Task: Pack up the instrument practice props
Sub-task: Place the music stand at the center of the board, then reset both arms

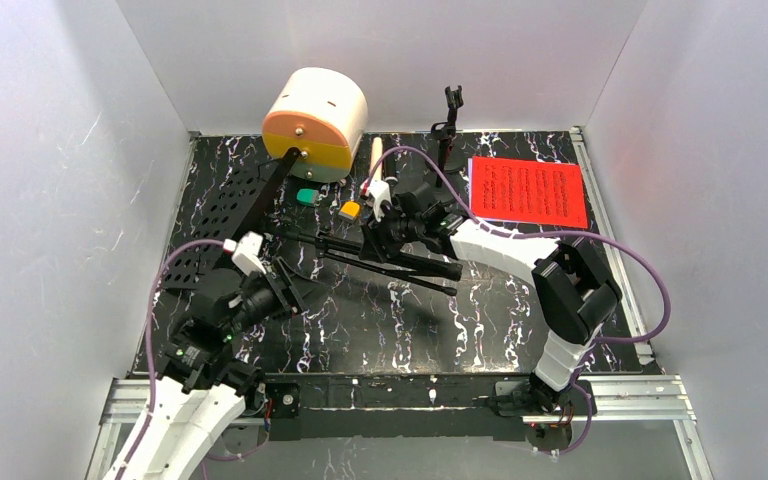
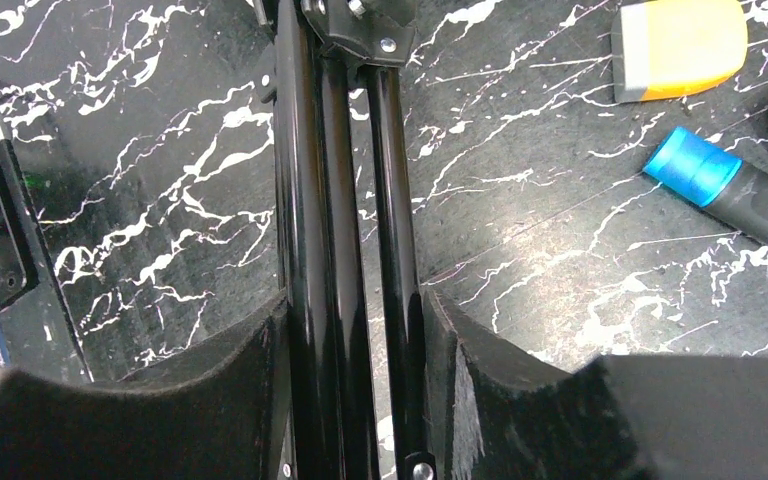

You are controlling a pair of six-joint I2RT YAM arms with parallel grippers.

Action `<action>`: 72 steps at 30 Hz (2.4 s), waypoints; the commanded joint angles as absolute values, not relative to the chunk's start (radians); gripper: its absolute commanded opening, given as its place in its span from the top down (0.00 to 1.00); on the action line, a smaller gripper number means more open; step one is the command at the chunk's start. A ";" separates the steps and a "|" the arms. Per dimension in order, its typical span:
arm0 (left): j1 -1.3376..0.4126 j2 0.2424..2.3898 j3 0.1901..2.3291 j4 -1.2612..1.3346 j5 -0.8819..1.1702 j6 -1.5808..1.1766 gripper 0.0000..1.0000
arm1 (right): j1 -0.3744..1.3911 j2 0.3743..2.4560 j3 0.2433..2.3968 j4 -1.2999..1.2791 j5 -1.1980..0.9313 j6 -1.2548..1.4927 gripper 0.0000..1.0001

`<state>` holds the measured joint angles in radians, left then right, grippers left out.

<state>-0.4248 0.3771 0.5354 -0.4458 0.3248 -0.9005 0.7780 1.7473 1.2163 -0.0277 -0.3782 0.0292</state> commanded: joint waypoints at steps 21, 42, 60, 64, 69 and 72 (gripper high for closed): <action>-0.425 0.552 0.874 -0.112 -0.135 -0.398 0.30 | 0.884 1.712 1.010 0.117 -0.486 -0.283 0.99; -0.424 0.592 0.811 -0.089 -0.381 -0.285 0.17 | 0.887 1.596 0.993 0.219 -0.290 -0.174 0.24; -0.424 0.367 0.932 -0.317 -0.584 -0.154 0.01 | 0.807 0.879 0.797 0.101 0.689 0.022 0.01; -0.424 0.312 0.949 -0.343 -0.602 -0.132 0.02 | 0.807 0.759 0.819 0.036 0.703 0.013 0.01; -0.424 0.245 0.946 -0.345 -0.629 -0.131 0.02 | 0.807 0.638 0.815 0.002 0.720 0.014 0.01; -0.424 0.201 0.929 -0.332 -0.649 -0.142 0.02 | 0.808 0.588 0.810 -0.058 0.739 0.014 0.01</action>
